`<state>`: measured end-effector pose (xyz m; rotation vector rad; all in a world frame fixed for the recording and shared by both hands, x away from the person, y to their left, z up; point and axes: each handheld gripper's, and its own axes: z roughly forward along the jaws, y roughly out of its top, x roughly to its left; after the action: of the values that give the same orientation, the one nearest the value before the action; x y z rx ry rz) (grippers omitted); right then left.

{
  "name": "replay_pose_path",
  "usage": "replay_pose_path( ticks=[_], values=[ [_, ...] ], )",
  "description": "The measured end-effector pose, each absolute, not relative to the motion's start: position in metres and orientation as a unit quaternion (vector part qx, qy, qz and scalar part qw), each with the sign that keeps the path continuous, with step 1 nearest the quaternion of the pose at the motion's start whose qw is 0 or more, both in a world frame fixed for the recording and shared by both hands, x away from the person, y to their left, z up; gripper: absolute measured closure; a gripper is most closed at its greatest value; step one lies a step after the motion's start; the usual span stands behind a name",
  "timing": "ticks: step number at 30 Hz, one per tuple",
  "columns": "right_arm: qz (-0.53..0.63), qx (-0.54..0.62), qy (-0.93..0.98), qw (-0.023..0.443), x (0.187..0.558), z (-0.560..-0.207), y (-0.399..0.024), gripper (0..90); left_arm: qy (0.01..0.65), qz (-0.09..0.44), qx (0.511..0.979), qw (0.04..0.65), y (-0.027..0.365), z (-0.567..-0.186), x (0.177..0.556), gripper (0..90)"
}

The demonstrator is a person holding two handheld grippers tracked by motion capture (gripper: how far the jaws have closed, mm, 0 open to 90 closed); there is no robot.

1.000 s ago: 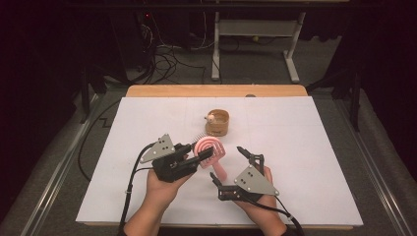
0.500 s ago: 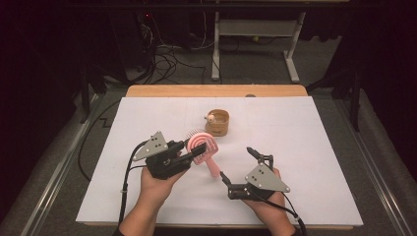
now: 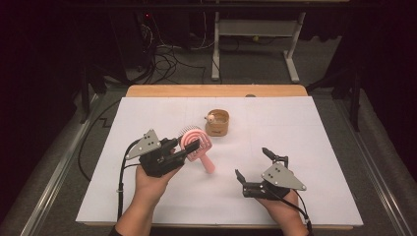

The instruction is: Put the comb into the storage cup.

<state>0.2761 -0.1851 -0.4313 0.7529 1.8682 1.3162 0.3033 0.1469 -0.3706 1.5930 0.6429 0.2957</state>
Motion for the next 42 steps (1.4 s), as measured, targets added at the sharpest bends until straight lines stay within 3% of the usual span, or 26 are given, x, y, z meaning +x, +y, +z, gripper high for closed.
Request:
replay_pose_path(
  ticks=[42],
  values=[
    [0.494, 0.384, 0.692, 0.359, 0.270, -0.446, -0.270, 0.4, 0.302, 0.147, 0.677, 0.655, 0.169, -0.369, 0.308, 63.4]
  ],
)
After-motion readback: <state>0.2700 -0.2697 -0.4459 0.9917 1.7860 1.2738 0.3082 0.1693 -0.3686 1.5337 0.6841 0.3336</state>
